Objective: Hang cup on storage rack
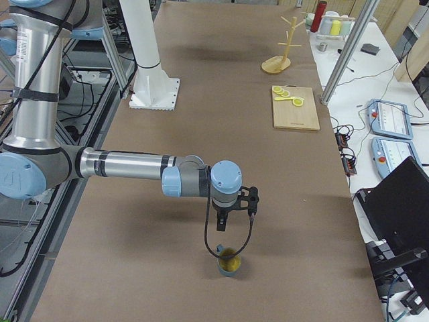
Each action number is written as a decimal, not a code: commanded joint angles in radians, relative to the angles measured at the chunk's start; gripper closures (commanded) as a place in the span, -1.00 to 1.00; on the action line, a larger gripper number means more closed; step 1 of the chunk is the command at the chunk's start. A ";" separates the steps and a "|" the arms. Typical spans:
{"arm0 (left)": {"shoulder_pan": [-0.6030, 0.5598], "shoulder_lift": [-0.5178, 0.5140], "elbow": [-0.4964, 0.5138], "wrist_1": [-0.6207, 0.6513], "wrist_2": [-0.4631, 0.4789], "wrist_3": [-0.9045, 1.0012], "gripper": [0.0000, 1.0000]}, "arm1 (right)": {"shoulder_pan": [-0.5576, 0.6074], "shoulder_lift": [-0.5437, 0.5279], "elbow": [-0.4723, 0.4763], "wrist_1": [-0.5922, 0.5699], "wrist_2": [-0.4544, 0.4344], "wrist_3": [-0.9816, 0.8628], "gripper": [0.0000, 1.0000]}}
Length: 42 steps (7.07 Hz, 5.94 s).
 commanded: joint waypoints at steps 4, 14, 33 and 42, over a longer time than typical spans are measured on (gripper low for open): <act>-0.004 0.001 -0.019 -0.013 0.000 -0.005 -0.96 | -0.003 -0.009 -0.009 0.061 0.050 0.002 -1.00; 0.002 -0.027 0.012 -0.005 0.001 -0.004 -0.96 | -0.035 -0.032 -0.014 0.105 0.040 -0.001 -1.00; 0.002 -0.022 0.035 -0.007 -0.010 -0.008 -0.96 | 0.066 0.218 -0.557 0.161 -0.180 -0.130 -0.64; 0.002 -0.021 0.032 -0.008 -0.011 -0.008 -0.96 | 0.064 0.233 -0.562 0.153 -0.164 -0.116 1.00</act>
